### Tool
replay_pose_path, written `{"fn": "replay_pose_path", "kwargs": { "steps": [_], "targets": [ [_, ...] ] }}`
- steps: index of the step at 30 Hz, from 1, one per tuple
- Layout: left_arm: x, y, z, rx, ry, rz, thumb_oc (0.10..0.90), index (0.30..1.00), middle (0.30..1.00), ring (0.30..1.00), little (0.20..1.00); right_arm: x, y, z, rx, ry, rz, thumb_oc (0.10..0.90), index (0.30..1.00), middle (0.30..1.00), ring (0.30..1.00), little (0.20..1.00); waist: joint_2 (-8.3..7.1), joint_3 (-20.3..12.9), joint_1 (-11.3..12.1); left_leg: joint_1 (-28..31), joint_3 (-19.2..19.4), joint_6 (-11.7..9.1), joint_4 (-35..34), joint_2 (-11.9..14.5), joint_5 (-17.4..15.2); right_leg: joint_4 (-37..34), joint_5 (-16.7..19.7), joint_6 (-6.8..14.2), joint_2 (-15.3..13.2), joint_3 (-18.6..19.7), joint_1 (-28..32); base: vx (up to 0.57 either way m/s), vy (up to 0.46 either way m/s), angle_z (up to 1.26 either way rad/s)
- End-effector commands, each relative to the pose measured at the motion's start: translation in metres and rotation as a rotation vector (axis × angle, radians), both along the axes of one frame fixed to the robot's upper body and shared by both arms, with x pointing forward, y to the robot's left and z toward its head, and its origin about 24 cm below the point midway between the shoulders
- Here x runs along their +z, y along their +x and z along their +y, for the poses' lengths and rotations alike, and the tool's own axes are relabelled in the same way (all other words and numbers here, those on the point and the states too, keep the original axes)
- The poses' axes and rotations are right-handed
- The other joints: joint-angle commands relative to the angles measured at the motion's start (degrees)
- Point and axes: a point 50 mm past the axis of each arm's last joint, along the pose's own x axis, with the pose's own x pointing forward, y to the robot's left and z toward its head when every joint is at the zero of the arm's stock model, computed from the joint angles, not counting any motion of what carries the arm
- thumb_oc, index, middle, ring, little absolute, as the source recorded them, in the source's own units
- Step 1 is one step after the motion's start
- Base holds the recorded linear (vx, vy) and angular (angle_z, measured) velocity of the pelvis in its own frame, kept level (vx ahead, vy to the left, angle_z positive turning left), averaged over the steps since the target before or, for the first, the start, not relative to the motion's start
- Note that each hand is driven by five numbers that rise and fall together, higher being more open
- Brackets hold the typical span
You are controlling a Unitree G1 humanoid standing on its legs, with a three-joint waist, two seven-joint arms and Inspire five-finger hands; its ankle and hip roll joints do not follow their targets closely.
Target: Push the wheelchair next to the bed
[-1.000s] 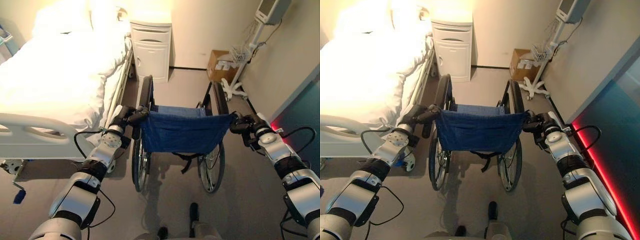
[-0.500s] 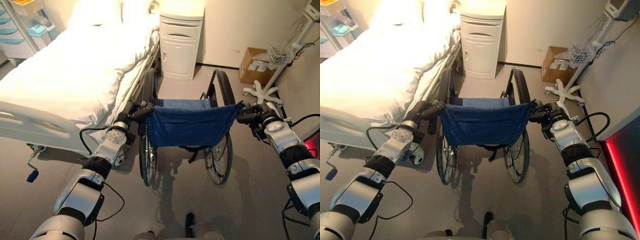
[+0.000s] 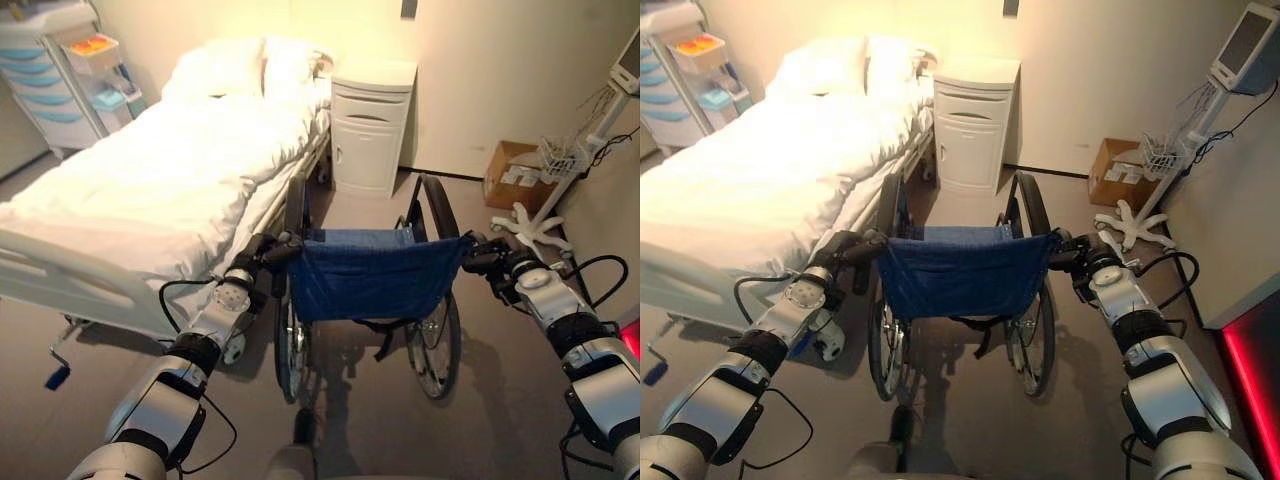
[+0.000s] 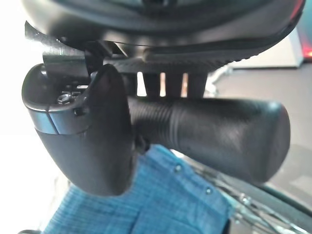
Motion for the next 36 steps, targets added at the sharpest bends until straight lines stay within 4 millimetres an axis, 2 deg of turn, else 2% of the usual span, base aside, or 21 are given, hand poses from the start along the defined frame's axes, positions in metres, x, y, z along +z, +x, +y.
{"fn": "replay_pose_path", "kwargs": {
  "steps": [1,3,5,6,8,10,12,15,17,18,19,20,23,25,29,30,31,32,34,35,36],
  "targets": [
    [0.012,0.001,0.012,-0.056,0.188,-0.029,0.400,0.300,0.300,0.300,0.300,-0.033,-0.003,0.061,0.237,0.176,0.160,0.400,0.300,0.300,0.300,0.300,-1.96,3.0,0.1,-0.4,2.0,5.3,-0.8,-2.9,8.3,7.0,-5.2,4.6,-2.2,3.9,5.9,0.54,0.370,-0.68],
    [0.011,0.000,0.018,-0.049,0.187,-0.008,0.400,0.300,0.300,0.300,0.300,-0.042,-0.008,0.057,0.226,0.195,0.177,0.400,0.300,0.300,0.300,0.300,-2.78,1.8,0.0,-0.1,2.1,7.0,3.3,-4.2,5.4,9.0,-3.2,6.4,-4.2,2.8,5.5,0.41,0.268,-0.38],
    [0.011,0.000,0.020,-0.057,0.194,-0.003,0.400,0.300,0.300,0.300,0.300,-0.049,-0.013,0.057,0.218,0.196,0.194,0.400,0.300,0.300,0.300,0.300,-3.69,1.6,0.0,0.3,1.9,8.1,6.3,-5.2,3.3,11.7,1.1,8.3,-6.8,1.9,4.1,0.42,0.287,-0.17],
    [0.011,-0.001,0.020,-0.060,0.209,0.002,0.400,0.300,0.300,0.300,0.300,-0.053,-0.016,0.057,0.207,0.203,0.192,0.400,0.300,0.300,0.300,0.300,-4.24,1.3,0.2,1.2,1.9,9.0,6.8,-6.2,2.5,13.3,4.7,9.9,-8.7,1.5,3.2,0.40,0.285,-0.23],
    [0.011,-0.001,0.021,-0.054,0.225,0.005,0.400,0.300,0.300,0.300,0.300,-0.058,-0.018,0.060,0.205,0.214,0.189,0.400,0.300,0.300,0.300,0.300,-4.43,0.6,0.8,1.4,2.0,9.6,7.2,-7.2,1.8,15.0,7.3,10.2,-10.6,1.8,2.9,0.33,0.250,-0.28],
    [0.012,0.001,0.020,-0.048,0.225,0.000,0.400,0.300,0.300,0.300,0.300,-0.060,-0.018,0.062,0.204,0.217,0.185,0.400,0.300,0.300,0.300,0.300,-4.37,0.1,1.0,1.4,2.1,10.1,7.1,-7.8,1.4,16.8,9.1,10.2,-11.3,2.1,2.3,0.22,0.193,-0.20],
    [0.011,0.002,0.017,-0.040,0.218,-0.017,0.400,0.300,0.300,0.300,0.300,-0.063,-0.018,0.061,0.198,0.219,0.179,0.400,0.300,0.300,0.300,0.300,-3.85,-0.5,1.1,1.9,1.4,11.2,6.5,-8.7,0.7,21.7,11.4,10.0,-10.9,2.9,0.6,0.26,0.219,-0.31],
    [0.007,0.001,0.011,-0.046,0.206,-0.027,0.400,0.300,0.300,0.300,0.300,-0.071,-0.022,0.054,0.188,0.219,0.194,0.400,0.300,0.300,0.300,0.300,-3.82,-1.4,0.0,3.8,0.3,12.4,5.7,-10.4,0.1,24.5,14.7,10.4,-7.8,4.7,-3.8,0.32,0.165,-0.22],
    [0.003,-0.001,0.009,-0.049,0.207,-0.023,0.400,0.300,0.300,0.300,0.300,-0.075,-0.024,0.054,0.189,0.218,0.206,0.400,0.300,0.300,0.300,0.300,-4.08,-1.4,-1.2,5.6,0.0,12.4,5.2,-11.1,-0.1,22.4,14.4,10.3,-6.6,4.6,-6.6,0.33,0.055,0.14],
    [0.002,-0.002,0.009,-0.048,0.206,-0.025,0.400,0.300,0.300,0.300,0.300,-0.075,-0.025,0.055,0.191,0.218,0.210,0.400,0.300,0.300,0.300,0.300,-3.68,-1.3,-2.1,7.2,-0.3,12.0,4.6,-10.8,-0.2,20.6,14.2,10.0,-5.8,4.4,-10.1,0.50,0.003,0.03],
    [0.004,-0.002,0.011,-0.039,0.208,-0.041,0.400,0.300,0.300,0.300,0.300,-0.072,-0.024,0.055,0.198,0.210,0.211,0.400,0.300,0.300,0.300,0.300,-3.29,-0.2,-4.2,11.3,-1.6,12.0,3.5,-10.8,-2.1,17.5,14.6,9.6,-5.3,3.5,-18.9,0.40,-0.019,-0.09],
    [0.005,-0.002,0.011,-0.036,0.207,-0.044,0.400,0.300,0.300,0.300,0.300,-0.071,-0.025,0.055,0.199,0.208,0.211,0.400,0.300,0.300,0.300,0.300,-3.33,0.2,-4.7,12.0,-2.0,12.0,3.5,-11.0,-2.6,17.7,14.3,9.6,-5.5,3.2,-19.4,0.41,-0.056,-0.14],
    [0.018,0.003,0.013,-0.037,0.199,-0.080,0.400,0.300,0.300,0.300,0.300,-0.061,-0.021,0.047,0.194,0.198,0.209,0.400,0.300,0.300,0.300,0.300,-4.68,2.4,-7.9,17.1,-5.0,12.7,4.2,-13.3,-7.6,8.8,18.8,10.4,-7.8,2.2,-28.0,0.42,-0.102,0.30],
    [0.026,0.008,0.012,-0.055,0.179,-0.098,0.400,0.300,0.300,0.300,0.300,-0.050,-0.017,0.040,0.172,0.189,0.209,0.400,0.300,0.300,0.300,0.300,-4.50,3.1,-9.0,18.4,-7.8,12.3,5.5,-13.4,-9.4,3.1,16.3,9.8,-6.7,3.2,-27.7,0.39,-0.118,0.84],
    [0.029,0.010,0.008,-0.070,0.174,-0.112,0.400,0.300,0.300,0.300,0.300,-0.035,-0.006,0.041,0.158,0.217,0.201,0.400,0.300,0.300,0.300,0.300,-5.99,1.9,-8.9,17.9,-6.2,11.7,10.6,-13.2,-13.3,6.2,14.5,8.7,-6.8,3.3,-23.3,0.37,-0.184,0.70],
    [0.026,0.010,0.008,-0.066,0.152,-0.100,0.400,0.300,0.300,0.300,0.300,-0.037,-0.006,0.041,0.160,0.221,0.212,0.400,0.300,0.300,0.300,0.300,-5.86,1.4,-9.0,18.5,-6.6,10.8,12.6,-12.1,-13.1,7.8,13.3,8.2,-6.8,3.3,-23.0,0.57,-0.260,0.59],
    [0.025,0.009,0.007,-0.070,0.159,-0.090,0.400,0.300,0.300,0.300,0.300,-0.039,-0.007,0.044,0.164,0.218,0.228,0.400,0.300,0.300,0.300,0.300,-5.58,0.6,-9.2,19.8,-6.8,8.3,16.0,-9.1,-8.4,7.5,11.9,7.2,-6.7,2.7,-21.3,0.40,-0.167,0.49],
    [0.025,0.009,0.007,-0.070,0.161,-0.088,0.400,0.300,0.300,0.300,0.300,-0.040,-0.007,0.044,0.165,0.216,0.229,0.400,0.300,0.300,0.300,0.300,-5.49,0.6,-9.3,19.9,-6.8,8.0,16.5,-8.6,-7.8,7.3,11.9,7.1,-6.7,2.4,-20.8,0.40,-0.179,0.47],
    [0.021,0.009,0.002,-0.082,0.182,-0.084,0.400,0.300,0.300,0.300,0.300,-0.042,-0.008,0.043,0.170,0.205,0.227,0.400,0.300,0.300,0.300,0.300,-5.72,0.3,-9.7,19.7,-5.5,5.6,22.7,-4.9,-0.6,5.5,11.0,5.6,-6.7,1.0,-18.0,0.30,-0.142,0.43],
    [0.021,0.009,0.001,-0.081,0.184,-0.086,0.400,0.300,0.300,0.300,0.300,-0.042,-0.007,0.043,0.171,0.202,0.226,0.400,0.300,0.300,0.300,0.300,-5.76,0.3,-9.8,19.5,-5.1,5.1,24.3,-4.4,0.7,5.4,10.8,5.2,-6.6,0.7,-17.6,0.32,-0.124,0.47],
    [0.019,0.009,0.000,-0.067,0.172,-0.089,0.400,0.300,0.300,0.300,0.300,-0.042,-0.007,0.042,0.174,0.195,0.217,0.400,0.300,0.300,0.300,0.300,-5.98,0.2,-10.0,18.0,-4.5,4.2,28.9,-3.7,3.9,5.3,9.9,4.2,-6.5,-0.1,-16.5,0.25,-0.099,0.32]
  ]
}}
